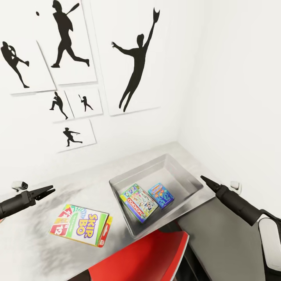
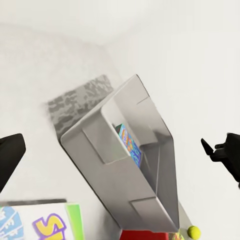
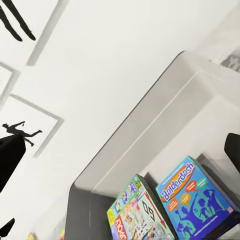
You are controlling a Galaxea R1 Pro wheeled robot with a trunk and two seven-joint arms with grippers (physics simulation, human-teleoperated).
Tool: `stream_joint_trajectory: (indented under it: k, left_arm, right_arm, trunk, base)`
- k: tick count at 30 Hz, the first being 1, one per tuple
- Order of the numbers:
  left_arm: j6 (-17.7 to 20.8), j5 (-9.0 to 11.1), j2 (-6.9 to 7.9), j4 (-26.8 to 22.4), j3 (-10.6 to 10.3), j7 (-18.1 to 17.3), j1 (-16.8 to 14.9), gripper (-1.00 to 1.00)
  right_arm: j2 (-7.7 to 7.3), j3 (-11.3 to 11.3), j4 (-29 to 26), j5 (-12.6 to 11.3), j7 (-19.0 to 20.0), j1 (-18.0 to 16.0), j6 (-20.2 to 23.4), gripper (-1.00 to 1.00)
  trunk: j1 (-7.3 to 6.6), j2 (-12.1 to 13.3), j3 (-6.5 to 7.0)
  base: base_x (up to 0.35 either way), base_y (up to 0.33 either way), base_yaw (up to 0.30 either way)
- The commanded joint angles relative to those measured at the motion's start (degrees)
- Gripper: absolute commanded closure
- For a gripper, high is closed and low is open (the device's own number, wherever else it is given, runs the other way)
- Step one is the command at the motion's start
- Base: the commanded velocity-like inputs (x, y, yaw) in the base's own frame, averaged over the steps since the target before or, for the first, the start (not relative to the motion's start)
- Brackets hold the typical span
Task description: Put all the toys in the child's room - the three board games (two on the bed and one on the table), the two jigsaw puzzles on the table, and the tennis ball on the table - inside the toy box on the table in the child's room.
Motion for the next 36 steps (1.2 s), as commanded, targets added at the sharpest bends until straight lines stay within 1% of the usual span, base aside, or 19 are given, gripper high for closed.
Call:
stream_joint_trajectory:
  k: [1, 5, 8, 10, 13, 17, 36]
  left_arm:
    - [0.6, 0.0, 0.01, 0.0, 0.0, -0.3, 0.0, -1.00]
    - [0.6, 0.1, 0.00, 0.0, 0.1, -0.3, 0.0, -1.00]
    - [0.6, 0.1, 0.02, 0.0, 0.1, -0.3, 0.0, -1.00]
    - [0.6, 0.1, 0.03, 0.0, 0.1, -0.3, 0.0, -1.00]
    - [0.7, 0.2, 0.04, 0.0, 0.1, -0.3, 0.0, -1.00]
    - [0.6, 0.1, 0.04, 0.0, 0.1, -0.3, 0.0, -1.00]
    - [0.7, 0.2, 0.02, 0.0, 0.1, -0.3, 0.0, -1.00]
  right_arm:
    - [0.01, -0.1, 0.0, 0.0, 0.2, 0.2, 0.3, -1.00]
    - [0.07, -0.3, 0.0, -0.1, 0.4, 2.9, 0.3, -1.00]
    - [0.13, -0.3, 0.2, -0.2, 0.5, 3.7, -0.2, -1.00]
    - [0.16, -0.2, 0.4, -0.2, 0.5, 4.1, -2.0, -1.00]
    - [0.17, -0.2, 0.3, -0.2, 0.4, 4.2, -3.8, -1.00]
    - [0.17, -0.1, 0.4, -0.2, 0.5, 4.3, -4.5, -1.00]
    - [0.17, 0.1, 0.3, -0.1, 0.8, 4.3, -4.8, -1.00]
  trunk:
    - [0.04, -0.1, -0.02]
    - [0.04, -0.1, 0.34]
    - [0.04, -0.1, 0.61]
    - [0.04, -0.1, 0.80]
    - [0.04, -0.1, 1.08]
    - [0.04, -0.1, 1.45]
    - [0.04, -0.1, 3.23]
  base:
    - [0.000, 0.000, 0.000]
    - [-0.014, 0.000, 0.000]
    - [-0.067, 0.000, 0.000]
    - [-0.054, 0.000, 0.000]
    - [-0.023, 0.000, 0.000]
    - [-0.007, 0.000, 0.000]
    - [-0.004, 0.000, 0.000]
